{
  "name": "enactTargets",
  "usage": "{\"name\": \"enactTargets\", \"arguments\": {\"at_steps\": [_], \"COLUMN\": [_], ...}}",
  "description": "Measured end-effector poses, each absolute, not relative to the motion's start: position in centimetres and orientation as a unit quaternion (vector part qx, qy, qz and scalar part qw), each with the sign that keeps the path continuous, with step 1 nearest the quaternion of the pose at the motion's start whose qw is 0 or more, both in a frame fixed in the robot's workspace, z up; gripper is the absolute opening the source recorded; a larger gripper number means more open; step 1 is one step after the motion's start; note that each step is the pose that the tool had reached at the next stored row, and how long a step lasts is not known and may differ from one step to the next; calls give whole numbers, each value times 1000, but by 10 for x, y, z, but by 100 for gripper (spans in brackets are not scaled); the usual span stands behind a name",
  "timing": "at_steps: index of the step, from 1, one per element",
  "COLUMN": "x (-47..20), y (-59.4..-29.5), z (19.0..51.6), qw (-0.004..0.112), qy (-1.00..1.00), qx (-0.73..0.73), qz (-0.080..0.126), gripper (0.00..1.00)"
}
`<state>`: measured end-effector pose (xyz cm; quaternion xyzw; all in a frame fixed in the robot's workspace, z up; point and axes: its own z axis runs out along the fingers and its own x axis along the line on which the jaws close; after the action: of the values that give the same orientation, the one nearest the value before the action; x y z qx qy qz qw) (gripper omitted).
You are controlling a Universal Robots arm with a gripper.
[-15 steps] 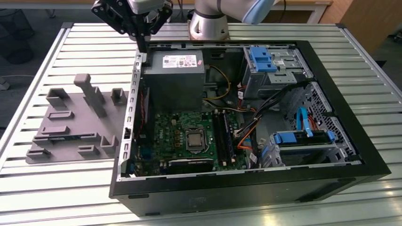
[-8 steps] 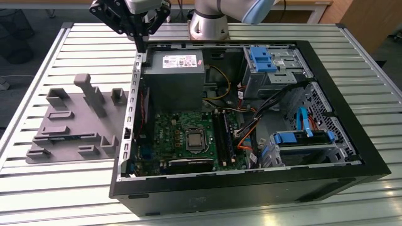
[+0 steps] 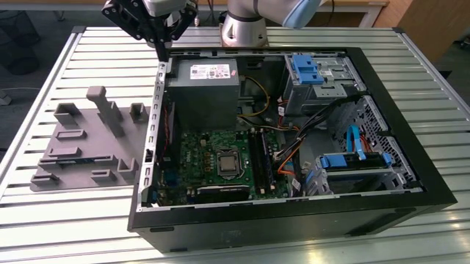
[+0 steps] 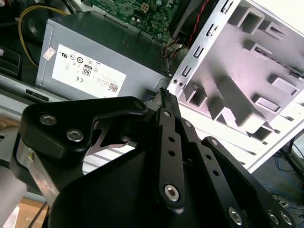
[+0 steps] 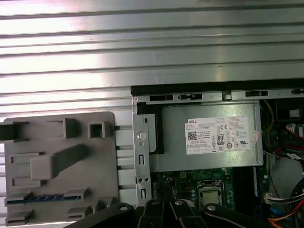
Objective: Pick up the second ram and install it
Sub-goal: 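Reach for the second ram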
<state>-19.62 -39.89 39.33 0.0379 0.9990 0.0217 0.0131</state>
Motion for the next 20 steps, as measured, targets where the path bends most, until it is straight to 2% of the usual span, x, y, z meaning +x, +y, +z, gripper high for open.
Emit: {"name": "enactTargets", "arguments": {"at_steps": [20], "x": [-204], "y": [-399], "z": [393], "qw": [13], "qy": [999], "qx": [38], "qz": [22], "gripper": [11]}}
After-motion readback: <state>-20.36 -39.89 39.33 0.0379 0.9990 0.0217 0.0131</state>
